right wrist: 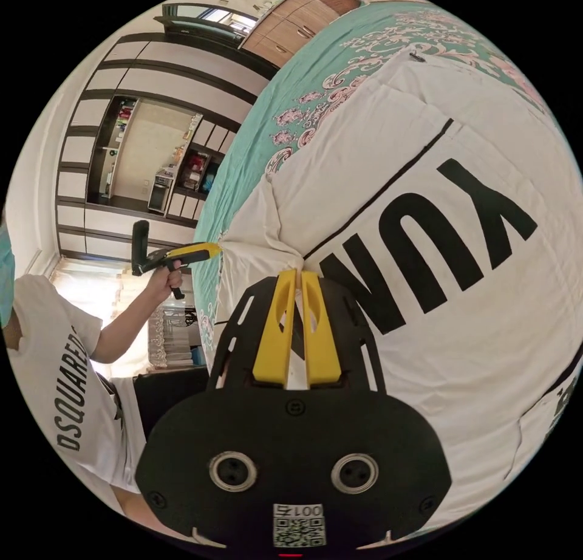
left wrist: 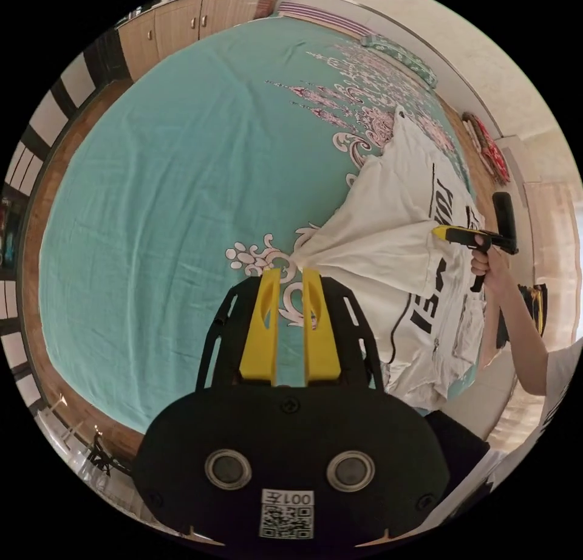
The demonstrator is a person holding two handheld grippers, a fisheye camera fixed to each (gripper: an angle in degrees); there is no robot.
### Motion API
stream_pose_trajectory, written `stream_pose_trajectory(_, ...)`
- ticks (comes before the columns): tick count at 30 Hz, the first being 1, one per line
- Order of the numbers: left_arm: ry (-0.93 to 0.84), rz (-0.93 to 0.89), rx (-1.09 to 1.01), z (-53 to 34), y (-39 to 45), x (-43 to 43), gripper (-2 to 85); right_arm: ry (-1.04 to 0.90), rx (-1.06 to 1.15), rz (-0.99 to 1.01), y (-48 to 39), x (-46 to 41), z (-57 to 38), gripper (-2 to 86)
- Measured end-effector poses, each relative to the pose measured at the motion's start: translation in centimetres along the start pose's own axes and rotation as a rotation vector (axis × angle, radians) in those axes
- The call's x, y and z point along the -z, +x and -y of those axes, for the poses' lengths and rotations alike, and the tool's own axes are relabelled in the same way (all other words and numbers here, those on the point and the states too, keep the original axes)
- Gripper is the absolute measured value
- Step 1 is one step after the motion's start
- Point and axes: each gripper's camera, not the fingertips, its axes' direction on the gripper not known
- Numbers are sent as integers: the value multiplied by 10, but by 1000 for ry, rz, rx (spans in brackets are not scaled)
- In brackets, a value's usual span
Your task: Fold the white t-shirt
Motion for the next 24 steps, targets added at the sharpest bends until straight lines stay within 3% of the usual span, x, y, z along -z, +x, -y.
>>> stream_pose_trajectory(2, 24, 30, -44, -7, 37, 12, 48, 8, -7, 22, 3, 2, 1, 8)
stream_pose_trajectory(7, 40, 60, -399, -21, 199, 13, 90, -10, 9, 24, 3, 4, 7, 8)
stream_pose_trajectory(10, 47, 141, -475, -22, 261, 0, 91, -25, 26, 17, 1, 6, 12, 8)
stream_pose_trajectory(16, -58, 274, -483, -22, 322, -27, 5, -36, 51, 9, -4, 12, 16, 8)
stream_pose_trajectory(24, -44, 327, -551, -49, 367, 14, -8, -67, 94, 55, -24, 30, 12, 11)
